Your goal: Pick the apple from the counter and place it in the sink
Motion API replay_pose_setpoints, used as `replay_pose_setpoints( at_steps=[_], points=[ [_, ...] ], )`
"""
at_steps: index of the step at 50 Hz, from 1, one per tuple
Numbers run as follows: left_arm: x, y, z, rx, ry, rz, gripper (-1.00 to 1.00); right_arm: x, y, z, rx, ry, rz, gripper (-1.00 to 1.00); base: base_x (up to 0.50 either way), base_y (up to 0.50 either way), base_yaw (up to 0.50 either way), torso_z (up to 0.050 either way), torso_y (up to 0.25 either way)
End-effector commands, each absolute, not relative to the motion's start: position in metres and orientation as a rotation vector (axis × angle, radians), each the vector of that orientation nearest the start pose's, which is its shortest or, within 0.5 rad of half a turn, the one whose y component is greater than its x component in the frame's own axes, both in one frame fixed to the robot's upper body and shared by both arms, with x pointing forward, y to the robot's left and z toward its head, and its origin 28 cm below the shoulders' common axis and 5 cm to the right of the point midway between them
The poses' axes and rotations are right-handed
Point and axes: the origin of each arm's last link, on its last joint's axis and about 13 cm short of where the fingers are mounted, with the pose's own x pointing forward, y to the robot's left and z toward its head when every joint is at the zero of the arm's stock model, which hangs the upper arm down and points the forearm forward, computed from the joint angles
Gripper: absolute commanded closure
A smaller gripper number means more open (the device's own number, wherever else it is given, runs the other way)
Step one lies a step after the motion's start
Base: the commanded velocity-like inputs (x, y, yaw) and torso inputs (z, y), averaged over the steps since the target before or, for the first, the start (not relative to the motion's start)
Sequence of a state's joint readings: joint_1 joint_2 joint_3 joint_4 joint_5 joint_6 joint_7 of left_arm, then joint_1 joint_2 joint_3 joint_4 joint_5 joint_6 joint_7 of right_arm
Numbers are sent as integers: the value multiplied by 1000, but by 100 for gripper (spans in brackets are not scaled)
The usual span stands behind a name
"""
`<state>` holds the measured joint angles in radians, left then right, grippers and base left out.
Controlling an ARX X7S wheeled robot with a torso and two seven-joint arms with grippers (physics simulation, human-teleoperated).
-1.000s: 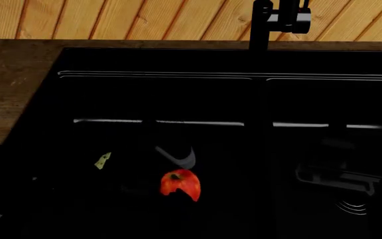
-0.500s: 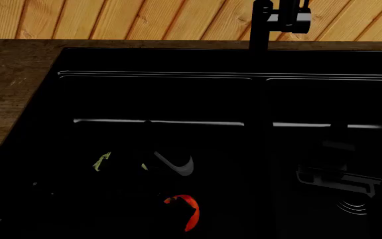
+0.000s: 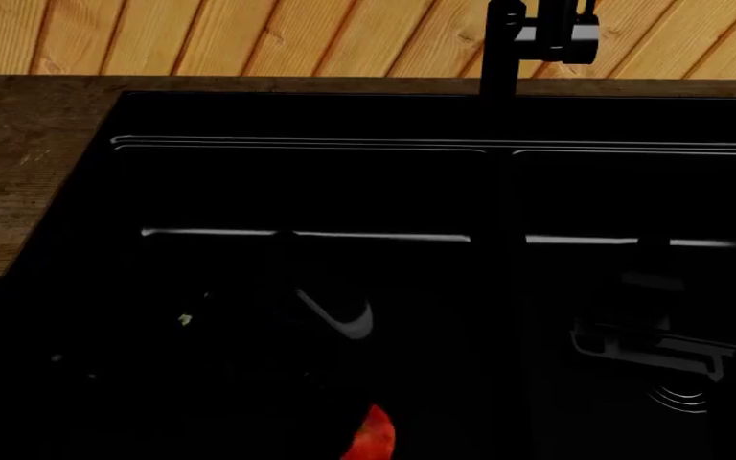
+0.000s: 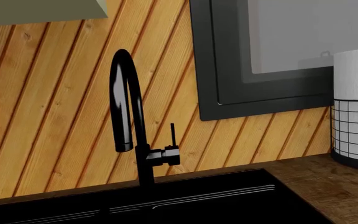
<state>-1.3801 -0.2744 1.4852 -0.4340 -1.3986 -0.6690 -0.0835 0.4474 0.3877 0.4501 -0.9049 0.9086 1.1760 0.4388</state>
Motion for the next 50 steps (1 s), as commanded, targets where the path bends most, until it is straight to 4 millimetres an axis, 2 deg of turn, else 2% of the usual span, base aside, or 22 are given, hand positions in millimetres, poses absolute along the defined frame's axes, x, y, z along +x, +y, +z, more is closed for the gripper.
replay_pose_setpoints(
  at_steps=[1,8,21,33,40,50],
  points=[
    [333,132,184,219,653,-851,-100,191,-162,225,81,-223,-108,-100,0,0,0,0,0],
    [332,132,199,189,598,-857,-100,190,-162,226,81,-226,-108,-100,-3,0,0,0,2],
    [336,137,214,134,531,-829,-100,192,-164,225,81,-231,-111,-100,0,0,0,0,1],
    [332,145,239,69,446,-807,-100,191,-164,228,81,-234,-112,-100,0,0,0,0,0],
    [326,155,258,34,355,-765,-100,191,-164,227,82,-235,-111,-100,0,0,0,0,0],
    [320,167,270,18,284,-704,-100,190,-165,226,80,-235,-115,-100,0,0,0,0,0]
  ],
)
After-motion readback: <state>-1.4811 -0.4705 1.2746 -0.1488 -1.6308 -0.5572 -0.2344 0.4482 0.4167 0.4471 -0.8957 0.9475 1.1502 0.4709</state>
